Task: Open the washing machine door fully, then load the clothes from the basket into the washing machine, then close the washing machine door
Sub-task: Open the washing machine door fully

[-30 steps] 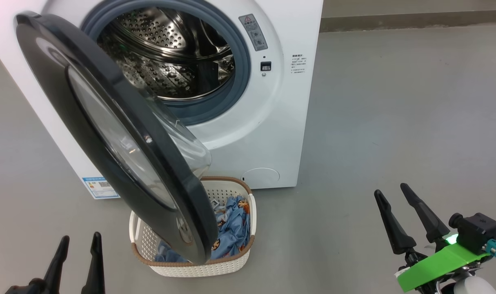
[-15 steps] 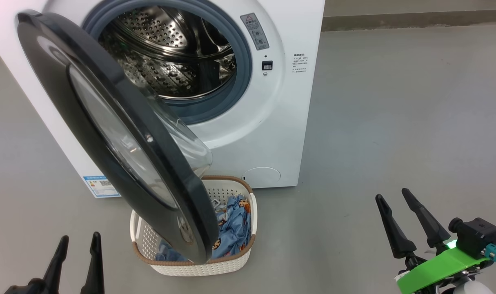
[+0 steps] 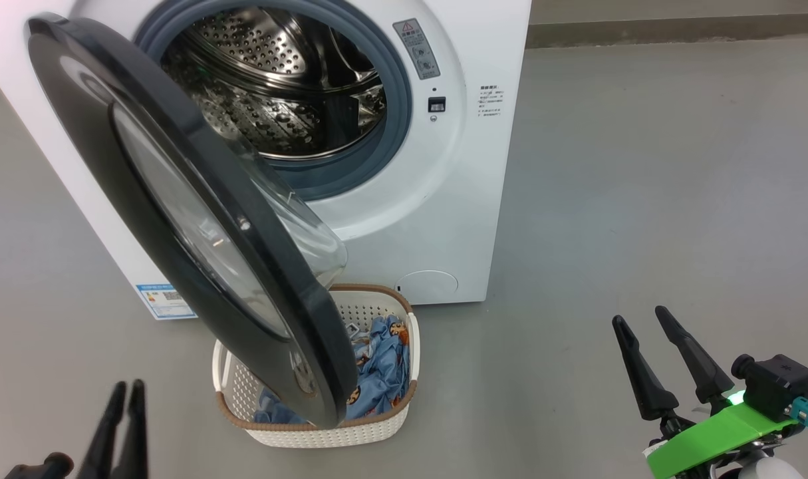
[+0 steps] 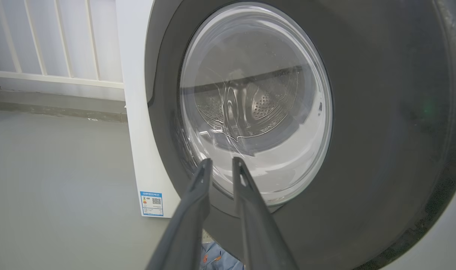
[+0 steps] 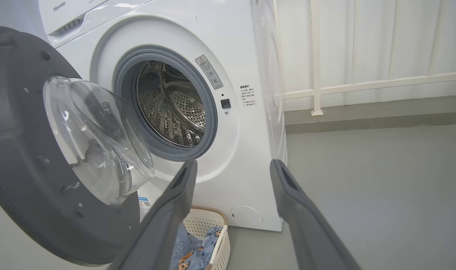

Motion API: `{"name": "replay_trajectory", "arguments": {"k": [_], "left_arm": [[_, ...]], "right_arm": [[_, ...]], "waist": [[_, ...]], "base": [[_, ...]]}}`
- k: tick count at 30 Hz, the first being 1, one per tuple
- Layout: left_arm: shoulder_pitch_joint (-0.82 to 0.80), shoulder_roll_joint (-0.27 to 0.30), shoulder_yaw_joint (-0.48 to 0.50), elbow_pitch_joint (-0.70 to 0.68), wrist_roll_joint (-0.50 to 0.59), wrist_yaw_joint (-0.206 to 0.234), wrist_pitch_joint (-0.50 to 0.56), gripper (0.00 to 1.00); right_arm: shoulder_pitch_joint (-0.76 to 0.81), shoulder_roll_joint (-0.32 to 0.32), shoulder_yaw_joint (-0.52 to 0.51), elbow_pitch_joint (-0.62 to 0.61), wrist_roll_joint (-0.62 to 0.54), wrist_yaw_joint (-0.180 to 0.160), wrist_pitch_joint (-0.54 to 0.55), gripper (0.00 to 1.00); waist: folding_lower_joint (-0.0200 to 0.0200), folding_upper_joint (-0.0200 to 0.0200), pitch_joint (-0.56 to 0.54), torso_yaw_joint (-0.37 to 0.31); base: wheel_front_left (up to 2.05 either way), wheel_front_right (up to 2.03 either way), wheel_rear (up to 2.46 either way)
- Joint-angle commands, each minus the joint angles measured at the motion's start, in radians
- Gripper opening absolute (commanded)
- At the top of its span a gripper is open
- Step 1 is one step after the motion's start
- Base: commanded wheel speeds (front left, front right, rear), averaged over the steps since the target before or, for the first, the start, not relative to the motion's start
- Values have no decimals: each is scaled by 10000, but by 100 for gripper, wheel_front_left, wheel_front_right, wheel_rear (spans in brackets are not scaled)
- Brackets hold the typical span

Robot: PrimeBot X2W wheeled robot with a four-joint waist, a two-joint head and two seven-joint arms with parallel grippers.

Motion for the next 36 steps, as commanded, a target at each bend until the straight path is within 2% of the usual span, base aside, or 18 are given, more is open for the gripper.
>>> {"name": "replay_trajectory", "arguments": {"k": [1,5,18,29,36], "left_arm": [[-424,211,359,-244,-11,-30,-122,0],[-465,228,352,-387,-17,-30,-122,0],[-845,272,129,-2734,354,89,118,0],[-1216,212,-1116,-4936,605,60,1096,0],[-1624,45,-2263,-5432,449,20,1603,0]], "right_arm": [[-26,-104,126,-258,-82,16,-120,100],[-34,-100,143,-250,-76,16,-120,100],[-19,-50,135,-183,-50,16,-120,100],[-91,55,235,-164,-14,16,-120,100],[-149,69,290,-167,12,16,-120,100]], "waist": [[0,0,-1,4],[0,0,-11,0],[0,0,-79,33],[0,0,-80,-128],[0,0,-78,-234]], "base": [[0,0,0],[0,0,0],[0,0,0],[0,0,0],[0,0,0]]}}
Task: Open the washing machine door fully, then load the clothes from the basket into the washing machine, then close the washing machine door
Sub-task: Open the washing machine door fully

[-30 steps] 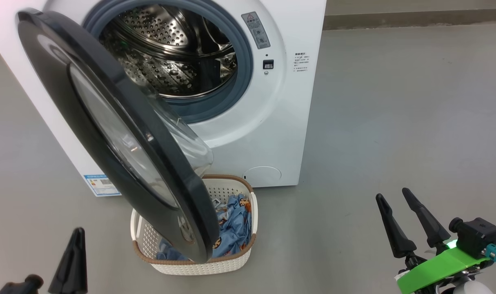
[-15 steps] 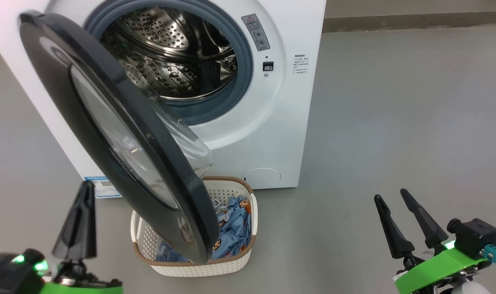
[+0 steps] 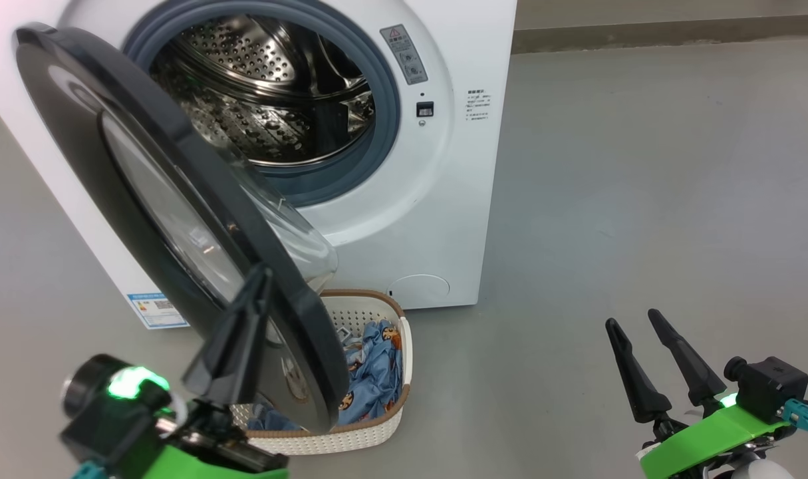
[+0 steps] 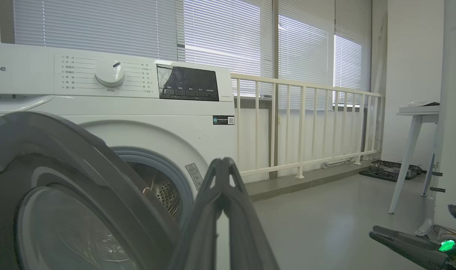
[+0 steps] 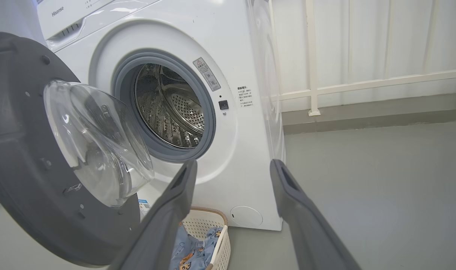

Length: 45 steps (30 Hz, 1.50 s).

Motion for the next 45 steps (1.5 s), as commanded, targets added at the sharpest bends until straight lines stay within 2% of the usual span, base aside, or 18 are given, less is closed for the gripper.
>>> {"name": "replay_trajectory", "arguments": {"k": [1,10,17,35,45], "left_arm": [[-571,12,116,-252,-133,3,121,0],[-826,-362,-937,542,-834,-22,121,0],[-937,-584,-1514,1828,-1407,-31,-193,0],[-1393,-646,-1567,4973,-2459,-41,-1116,0],[-1649,-649,-1576,6017,-2702,-43,-1454,0]], "right_arm": [[-160,-63,246,-228,16,16,-120,100],[-259,-46,400,-226,65,16,-120,100],[-343,-21,459,-195,104,16,-120,100],[-458,-23,646,-138,172,16,-120,100],[-502,-25,767,-32,213,16,-120,100]], "waist": [[0,-1,17,-43],[0,-1,142,-332],[0,-1,253,-592],[0,-1,400,-1120],[0,-1,418,-1168]], "base": [[0,0,0],[0,0,0],[0,0,0],[0,0,0],[0,0,0]]}}
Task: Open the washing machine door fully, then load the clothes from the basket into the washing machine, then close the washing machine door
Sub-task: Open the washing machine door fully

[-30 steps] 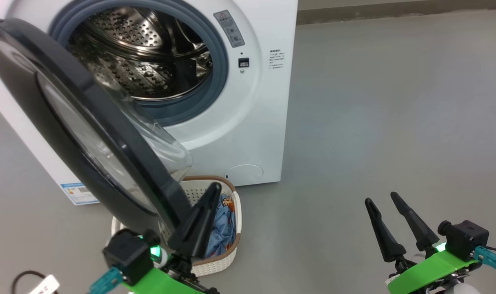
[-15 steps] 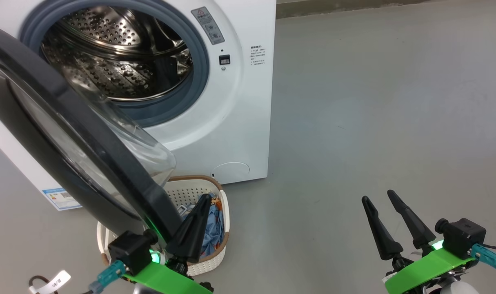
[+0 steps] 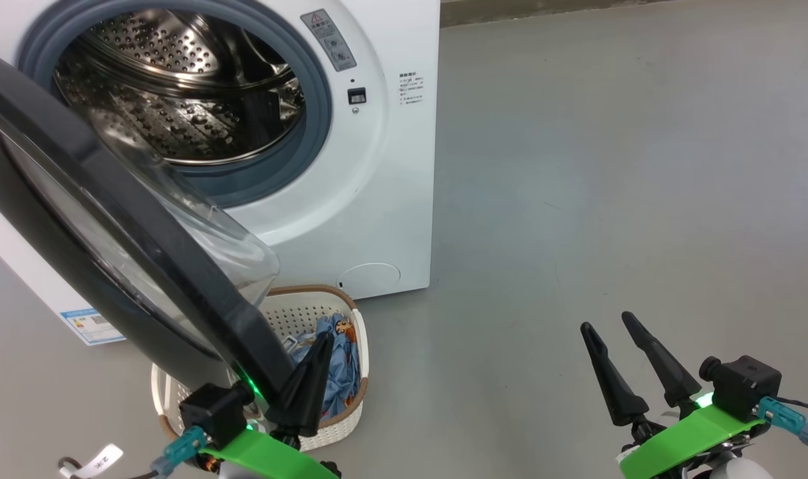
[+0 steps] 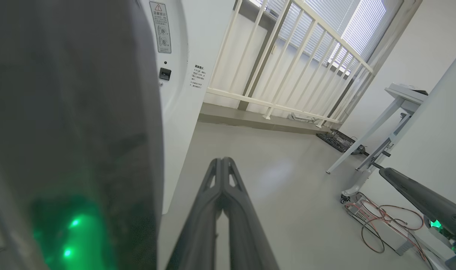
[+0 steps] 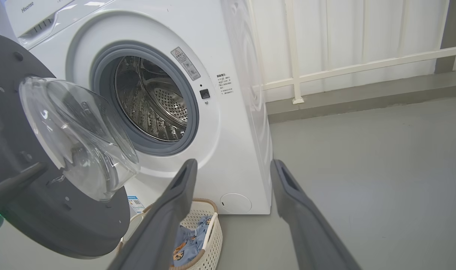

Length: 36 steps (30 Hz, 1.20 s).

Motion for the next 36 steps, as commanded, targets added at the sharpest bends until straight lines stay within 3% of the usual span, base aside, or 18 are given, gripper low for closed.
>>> {"name": "replay_trajectory", "arguments": {"k": [1,12,36], "left_arm": [[-497,57,413,-118,-136,-27,-152,0],[-489,47,760,-22,-65,-26,-293,0],[603,692,1024,-988,264,508,-158,0]], "right_arm": [[-300,-150,198,-192,29,16,-120,100],[-257,-152,274,-144,75,16,-120,100],[-125,157,229,76,133,16,-120,100]], "waist": [[0,0,-1,7],[0,0,-73,275],[0,0,-271,1941]], "base": [[0,0,0],[0,0,0],[0,0,0]]}}
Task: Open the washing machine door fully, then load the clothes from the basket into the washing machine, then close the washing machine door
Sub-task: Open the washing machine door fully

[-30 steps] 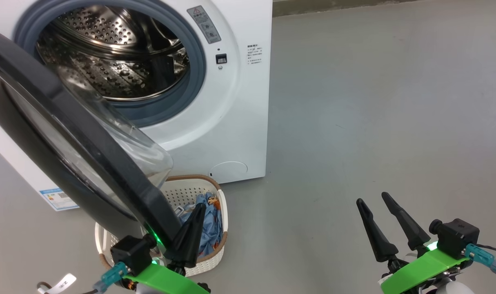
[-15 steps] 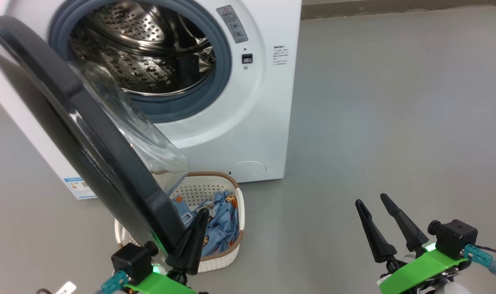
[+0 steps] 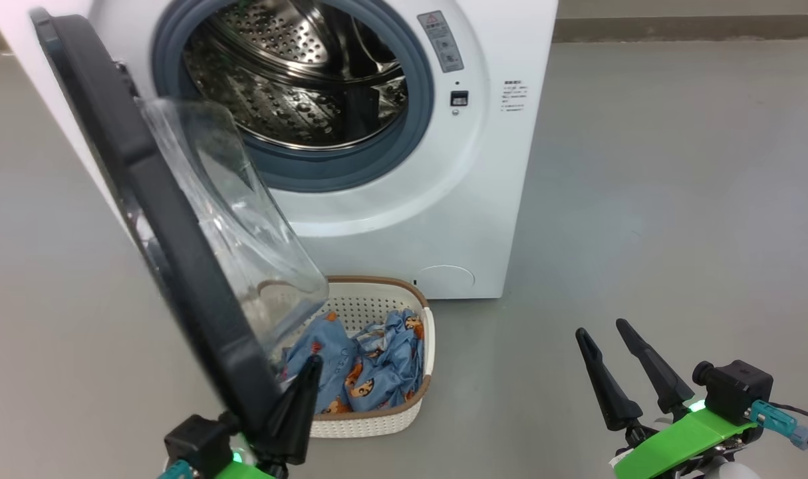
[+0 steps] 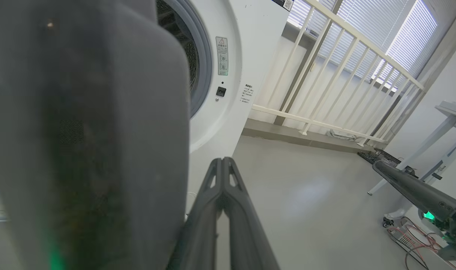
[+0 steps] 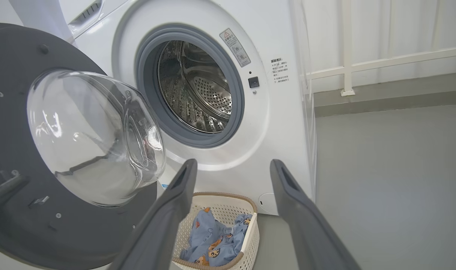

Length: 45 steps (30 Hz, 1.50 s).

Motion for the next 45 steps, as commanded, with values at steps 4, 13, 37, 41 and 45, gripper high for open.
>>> {"name": "replay_trajectory", "arguments": {"k": [4,13,37,41,45], "left_arm": [[-228,563,807,-281,-45,388,48,0],[-4,787,974,-487,-155,582,152,0],[71,1892,2145,-652,-588,1218,606,0],[2,2220,2425,-534,-720,1312,841,0],[-199,2482,2646,-234,-917,1325,1148,0]], "right_arm": [[-113,-19,172,-200,52,16,-120,100],[-52,36,155,-202,54,16,-120,100],[31,219,65,-208,43,16,-120,100],[37,277,38,-220,32,16,-120,100],[-1,324,44,-217,25,16,-120,100]], "waist": [[0,0,-95,363],[0,0,-138,836],[0,0,-210,2088],[0,0,-225,2275],[0,0,-190,2390]], "base": [[0,0,0],[0,0,0],[0,0,0],[0,0,0],[0,0,0]]}}
